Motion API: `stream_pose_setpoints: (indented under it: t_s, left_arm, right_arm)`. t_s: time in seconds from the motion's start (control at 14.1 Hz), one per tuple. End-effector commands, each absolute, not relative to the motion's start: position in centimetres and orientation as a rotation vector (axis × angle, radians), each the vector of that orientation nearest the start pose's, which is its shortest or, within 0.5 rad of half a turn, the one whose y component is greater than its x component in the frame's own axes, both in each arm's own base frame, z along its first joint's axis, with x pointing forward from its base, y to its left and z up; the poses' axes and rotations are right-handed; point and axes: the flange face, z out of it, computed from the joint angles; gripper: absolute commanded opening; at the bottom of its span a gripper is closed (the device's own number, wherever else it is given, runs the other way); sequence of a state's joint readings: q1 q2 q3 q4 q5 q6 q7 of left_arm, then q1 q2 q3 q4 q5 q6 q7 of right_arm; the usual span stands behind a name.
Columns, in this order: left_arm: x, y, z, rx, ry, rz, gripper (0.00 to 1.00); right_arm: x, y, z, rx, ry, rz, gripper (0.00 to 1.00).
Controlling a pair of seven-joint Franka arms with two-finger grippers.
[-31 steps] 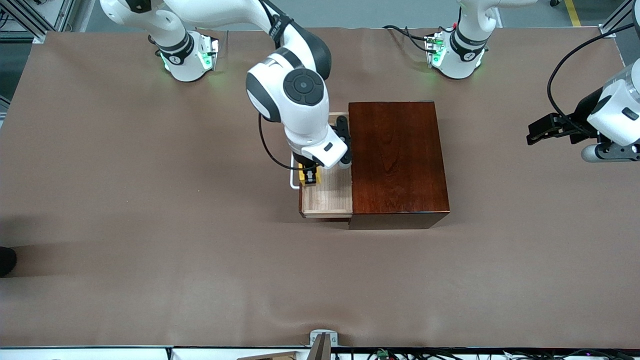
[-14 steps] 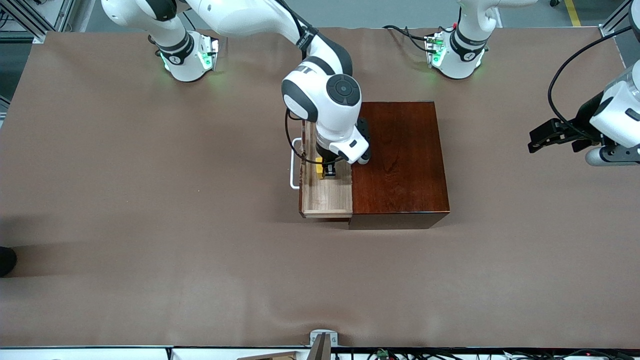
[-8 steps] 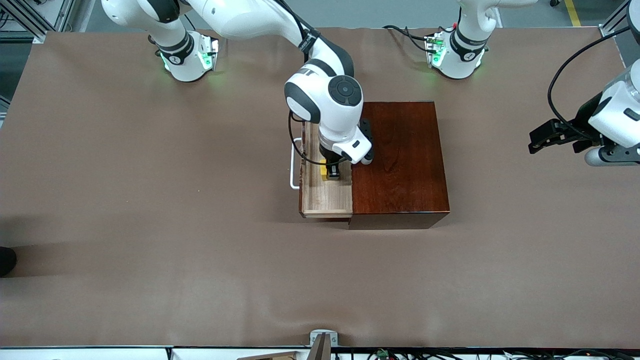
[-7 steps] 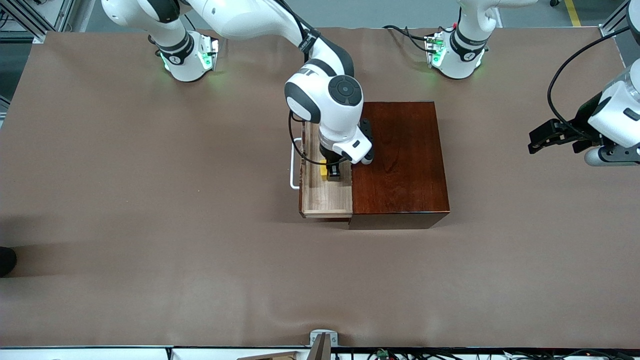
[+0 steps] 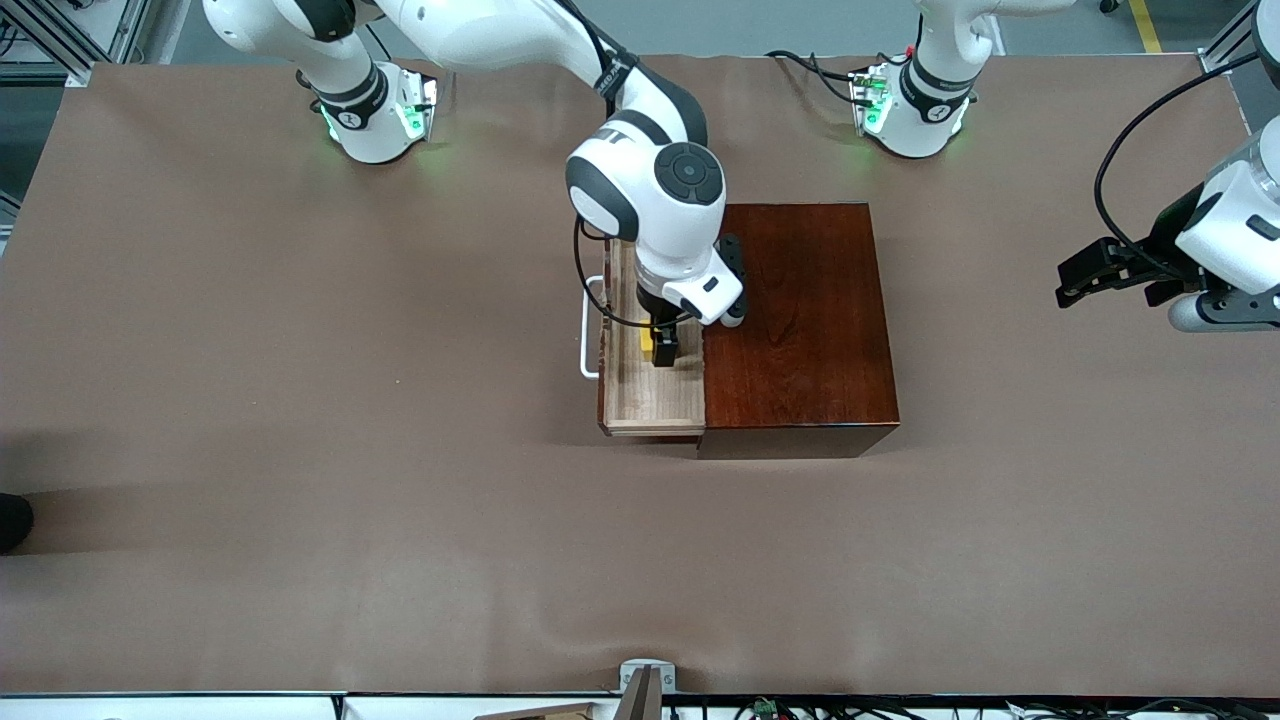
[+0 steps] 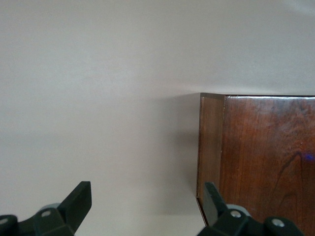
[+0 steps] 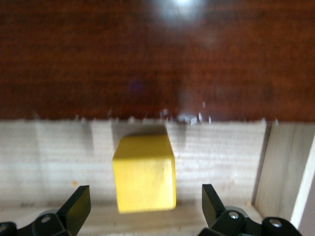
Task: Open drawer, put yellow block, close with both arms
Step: 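Open the right gripper and withdraw it from the drawer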
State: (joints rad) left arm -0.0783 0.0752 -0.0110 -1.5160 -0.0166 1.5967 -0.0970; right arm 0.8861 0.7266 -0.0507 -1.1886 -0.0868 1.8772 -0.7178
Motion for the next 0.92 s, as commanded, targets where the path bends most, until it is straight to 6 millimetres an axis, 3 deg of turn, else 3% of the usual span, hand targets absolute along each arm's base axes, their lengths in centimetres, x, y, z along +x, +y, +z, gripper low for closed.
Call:
stream_pose_setpoints:
  t_s: [0.0,0.14,0.35,0.5,0.85]
  left_arm:
    - [57.4,-5.5,61.7,-3.149,-0.01,-0.03,1.0]
    - [57.4,-5.9,61.8,-3.152,0.002,-0.032,1.0]
    - [57.3,-7.4,62.0,-3.154,0.06,-0.039,1.0]
    - [57.0,-9.6,62.1,-3.154,0.118,-0.044,1.0]
    - [55.5,-16.0,64.2,-3.167,0.303,-0.106,1.0]
  right_arm:
    - [50.9,52.8,39.7,2.16,2.1,-0.059,1.0]
    - [52.8,49.3,43.2,2.228,2.043,-0.062,1.0]
    - [55.9,42.1,48.2,2.345,1.919,-0.104,1.0]
    - [57.7,37.6,50.8,2.41,1.846,-0.096,1.0]
    - [59.2,28.6,53.8,2.528,1.699,-0.124,1.0]
